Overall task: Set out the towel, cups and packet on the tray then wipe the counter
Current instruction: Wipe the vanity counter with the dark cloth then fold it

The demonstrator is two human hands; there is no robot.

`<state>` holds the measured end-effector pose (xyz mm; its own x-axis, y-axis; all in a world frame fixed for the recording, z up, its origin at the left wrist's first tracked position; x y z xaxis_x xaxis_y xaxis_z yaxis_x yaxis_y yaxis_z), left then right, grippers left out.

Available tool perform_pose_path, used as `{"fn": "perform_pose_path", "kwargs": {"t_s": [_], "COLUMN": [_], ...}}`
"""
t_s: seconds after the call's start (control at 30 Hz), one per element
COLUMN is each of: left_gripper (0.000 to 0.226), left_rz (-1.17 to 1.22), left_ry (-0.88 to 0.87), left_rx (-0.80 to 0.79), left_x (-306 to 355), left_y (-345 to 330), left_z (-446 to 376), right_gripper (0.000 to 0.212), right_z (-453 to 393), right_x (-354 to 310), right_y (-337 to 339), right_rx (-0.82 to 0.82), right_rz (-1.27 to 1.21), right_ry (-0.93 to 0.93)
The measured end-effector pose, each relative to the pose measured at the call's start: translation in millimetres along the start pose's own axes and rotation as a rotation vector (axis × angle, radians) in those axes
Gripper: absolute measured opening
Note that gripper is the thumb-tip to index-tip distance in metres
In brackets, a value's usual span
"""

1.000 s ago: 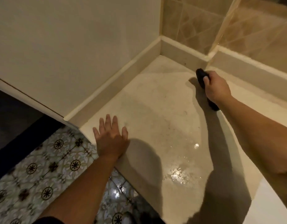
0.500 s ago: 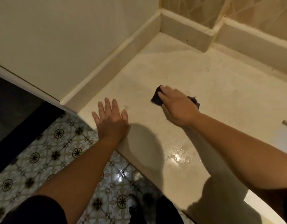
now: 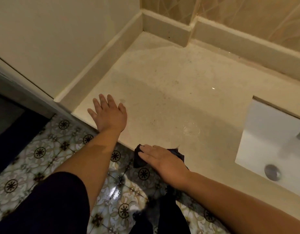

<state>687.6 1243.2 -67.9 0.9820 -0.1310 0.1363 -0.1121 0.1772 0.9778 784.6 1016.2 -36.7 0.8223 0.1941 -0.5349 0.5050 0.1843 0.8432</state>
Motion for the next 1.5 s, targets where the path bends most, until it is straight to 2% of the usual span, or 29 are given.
{"fn": "perform_pose_path", "kwargs": {"t_s": [0.07, 0.13, 0.17, 0.23, 0.3, 0.37, 0.43, 0.47, 0.53, 0.6, 0.67, 0.77, 0.87, 0.93, 1.07, 1.27, 1.4, 1.5], "left_gripper": [0.066, 0.067, 0.067, 0.067, 0.068, 0.067, 0.067, 0.067, 0.067, 0.066, 0.064, 0.064, 0.068, 0.068, 0.067, 0.070, 0.070, 0.071], "left_rz": [-0.001, -0.001, -0.005, -0.013, -0.011, -0.007, -0.006, -0.006, -0.014, -0.020, -0.011, -0.014, -0.021, -0.016, -0.010, -0.006, -0.014, -0.020], "left_ry": [-0.002, -0.001, 0.001, 0.004, 0.010, 0.008, 0.004, 0.003, 0.012, 0.023, 0.022, 0.052, 0.045, 0.022, 0.030, 0.004, -0.012, -0.011], "left_rx": [-0.003, -0.007, -0.006, -0.007, -0.011, 0.000, 0.011, 0.009, 0.000, 0.002, 0.029, 0.036, 0.060, 0.095, 0.104, 0.094, 0.066, 0.041], "left_x": [0.6, 0.7, 0.5, 0.4, 0.1, 0.5, 1.1, 1.2, 1.1, 1.4, 2.0, 1.5, 0.1, -1.0, -2.0, 0.5, 0.7, 1.1], "left_y": [0.0, 0.2, 0.2, 0.0, -0.7, -0.7, 0.0, 0.2, 0.8, 0.9, 0.7, -1.3, -4.4, -6.2, -7.5, -4.4, -3.2, -2.5], "left_z": [0.7, 0.0, -0.2, -0.8, -1.5, 0.1, 1.3, 1.2, -0.4, -1.5, -1.8, -3.6, -5.8, -6.0, -7.2, -6.5, -2.8, -3.3], "right_gripper": [0.044, 0.037, 0.034, 0.028, 0.027, 0.033, 0.032, 0.029, 0.023, 0.022, 0.024, 0.035, 0.043, 0.045, 0.041, 0.036, 0.042, 0.059], "right_z": [6.5, 13.2, 16.6, 21.1, 25.9, 28.4, 26.9, 25.5, 18.2, 2.7, -20.1, -52.4, -71.0, -75.6, -68.6, -25.6, 11.5, 27.2], "right_x": [-8.1, -11.5, -10.6, -6.0, 9.4, 39.1, 84.2, 112.2, 167.5, 215.3, 264.8, 332.1, 367.9, 373.7, 340.8, 184.1, 88.9, 40.4], "right_y": [7.3, 20.0, 25.2, 34.5, 48.6, 78.7, 122.2, 147.8, 203.6, 245.9, 266.4, 261.6, 232.4, 225.6, 211.3, 109.8, 47.1, 19.9], "right_rx": [0.071, 0.162, 0.196, 0.255, 0.365, 0.490, 0.632, 0.728, 0.882, 0.907, 0.839, 0.605, 0.384, 0.343, 0.280, 0.247, 0.183, 0.200], "right_rz": [-0.200, -0.491, -0.712, -1.373, -1.897, -2.007, -1.909, -1.780, -1.342, -0.902, -0.541, -0.039, 0.153, 0.242, 0.350, 0.290, 0.240, 0.194], "right_ry": [-0.055, -0.248, -0.379, -0.627, -0.788, -0.849, -0.810, -0.783, -0.748, -0.736, -0.764, -0.753, -0.618, -0.565, -0.472, -0.246, -0.228, -0.224]}}
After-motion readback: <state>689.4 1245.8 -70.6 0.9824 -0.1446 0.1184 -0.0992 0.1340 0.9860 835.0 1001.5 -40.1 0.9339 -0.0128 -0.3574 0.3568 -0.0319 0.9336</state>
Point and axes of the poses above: each hand's wrist, its own z-axis away from the middle knuckle, its own y-axis out of the back of the hand, x = y × z, the point moved 3 cm from there along -z, towards the middle knuckle
